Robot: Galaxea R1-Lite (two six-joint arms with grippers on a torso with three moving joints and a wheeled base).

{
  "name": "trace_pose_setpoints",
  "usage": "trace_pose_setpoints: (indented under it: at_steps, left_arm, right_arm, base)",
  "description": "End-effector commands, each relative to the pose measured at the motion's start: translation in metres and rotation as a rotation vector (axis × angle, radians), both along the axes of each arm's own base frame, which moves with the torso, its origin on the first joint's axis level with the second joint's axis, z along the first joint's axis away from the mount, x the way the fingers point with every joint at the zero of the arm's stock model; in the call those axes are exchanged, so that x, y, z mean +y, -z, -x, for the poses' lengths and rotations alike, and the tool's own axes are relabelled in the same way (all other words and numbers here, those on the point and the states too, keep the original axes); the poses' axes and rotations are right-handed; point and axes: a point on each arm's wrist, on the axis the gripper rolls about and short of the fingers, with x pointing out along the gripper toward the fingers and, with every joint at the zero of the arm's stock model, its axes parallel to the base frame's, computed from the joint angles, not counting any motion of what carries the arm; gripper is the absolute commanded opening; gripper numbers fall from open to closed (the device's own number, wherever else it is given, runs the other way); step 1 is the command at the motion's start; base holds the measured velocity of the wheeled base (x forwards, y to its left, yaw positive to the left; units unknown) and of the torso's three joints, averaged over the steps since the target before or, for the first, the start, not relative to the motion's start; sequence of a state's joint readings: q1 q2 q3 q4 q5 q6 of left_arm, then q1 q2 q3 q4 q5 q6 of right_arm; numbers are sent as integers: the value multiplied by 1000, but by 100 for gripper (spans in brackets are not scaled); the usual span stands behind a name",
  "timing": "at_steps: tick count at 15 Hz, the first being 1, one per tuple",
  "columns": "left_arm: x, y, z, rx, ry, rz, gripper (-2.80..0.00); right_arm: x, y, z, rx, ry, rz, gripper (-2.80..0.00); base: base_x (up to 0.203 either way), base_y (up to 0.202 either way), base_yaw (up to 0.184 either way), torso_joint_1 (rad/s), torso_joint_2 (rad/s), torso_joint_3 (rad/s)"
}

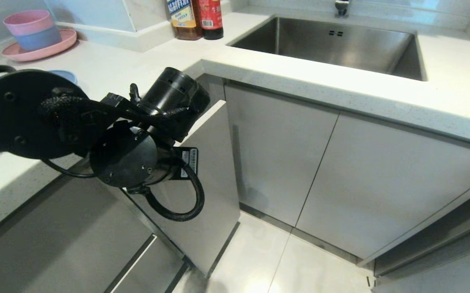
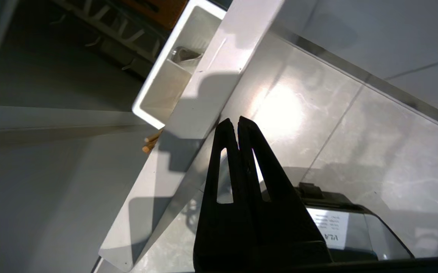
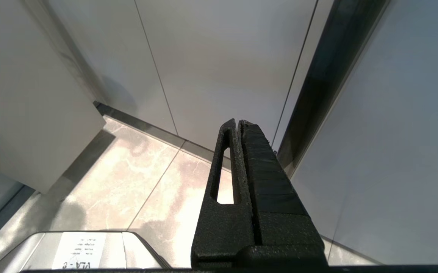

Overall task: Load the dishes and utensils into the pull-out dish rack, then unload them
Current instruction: Close the cupboard

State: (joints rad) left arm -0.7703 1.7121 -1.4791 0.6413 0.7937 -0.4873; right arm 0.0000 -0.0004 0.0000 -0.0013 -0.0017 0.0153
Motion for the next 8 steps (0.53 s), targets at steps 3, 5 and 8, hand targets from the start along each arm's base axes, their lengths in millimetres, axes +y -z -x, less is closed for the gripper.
trace_pose_setpoints:
  at_steps: [3, 5, 8]
  left_arm:
    - [14, -1, -12, -14, -73, -39, -280]
    - [21, -1, -18, -25, -115, -57, -280]
    - [28, 0, -24, -36, -162, -95, -280]
  right_arm:
    - [0, 0, 0, 2, 0, 0, -280]
    - [0, 0, 0, 2, 0, 0, -280]
    - [0, 0, 0, 2, 0, 0, -280]
  base:
    - [0, 0, 0, 0, 0, 0]
    - [0, 0, 0, 0, 0, 0]
    - [0, 0, 0, 0, 0, 0]
